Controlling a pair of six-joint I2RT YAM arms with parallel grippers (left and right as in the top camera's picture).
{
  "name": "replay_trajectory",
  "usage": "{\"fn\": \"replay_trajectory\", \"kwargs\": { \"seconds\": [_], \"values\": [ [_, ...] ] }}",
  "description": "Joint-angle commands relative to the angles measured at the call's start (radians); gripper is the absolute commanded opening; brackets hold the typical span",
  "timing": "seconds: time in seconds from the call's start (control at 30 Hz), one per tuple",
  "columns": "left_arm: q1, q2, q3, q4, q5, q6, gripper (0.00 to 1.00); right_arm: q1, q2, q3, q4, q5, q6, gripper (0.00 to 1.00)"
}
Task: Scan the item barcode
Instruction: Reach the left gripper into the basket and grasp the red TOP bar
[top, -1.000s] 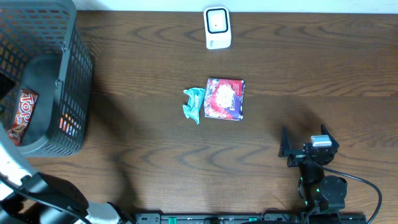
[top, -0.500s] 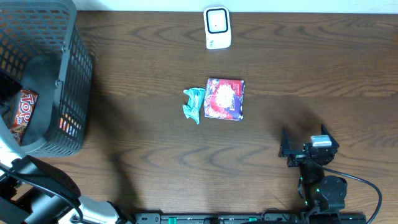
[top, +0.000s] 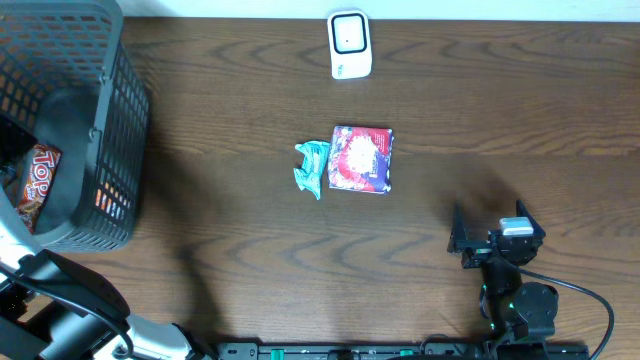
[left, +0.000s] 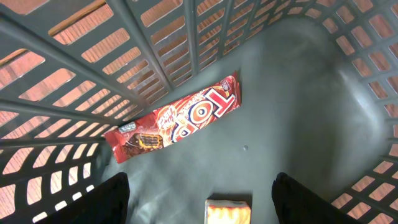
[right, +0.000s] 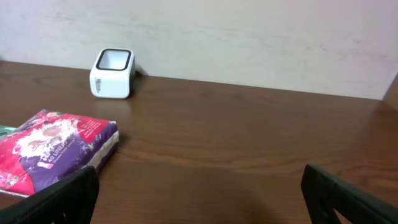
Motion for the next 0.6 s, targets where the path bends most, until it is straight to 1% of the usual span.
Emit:
{"fn": "replay_trajectory", "kwargs": {
  "seconds": [0.0, 0.13, 0.33, 0.47, 0.57],
  "values": [
    [0.004, 0.03, -0.008, 0.004, -0.013, 0.028, 0.73, 0.0, -0.006, -0.001, -0.004, 0.008, -0.008, 0.99],
    [0.005, 0.045, -0.008, 0.008, -0.014, 0.094, 0.73, 0.0, -0.006, -0.001, -0.004, 0.008, -0.008, 0.99],
    [0.004, 0.048, -0.009, 0.008, -0.013, 0.145, 0.73, 0.0, -0.006, -0.001, -0.004, 0.008, -0.008, 0.99],
    [0.004, 0.064, -0.009, 0.011, -0.014, 0.262, 0.72, 0.0, -0.006, -0.001, -0.004, 0.008, -0.008, 0.99],
    [0.004, 0.088, -0.009, 0.009, -0.014, 0.271, 0.72, 0.0, -0.006, -0.001, -0.004, 0.008, -0.008, 0.99]
  ]
}}
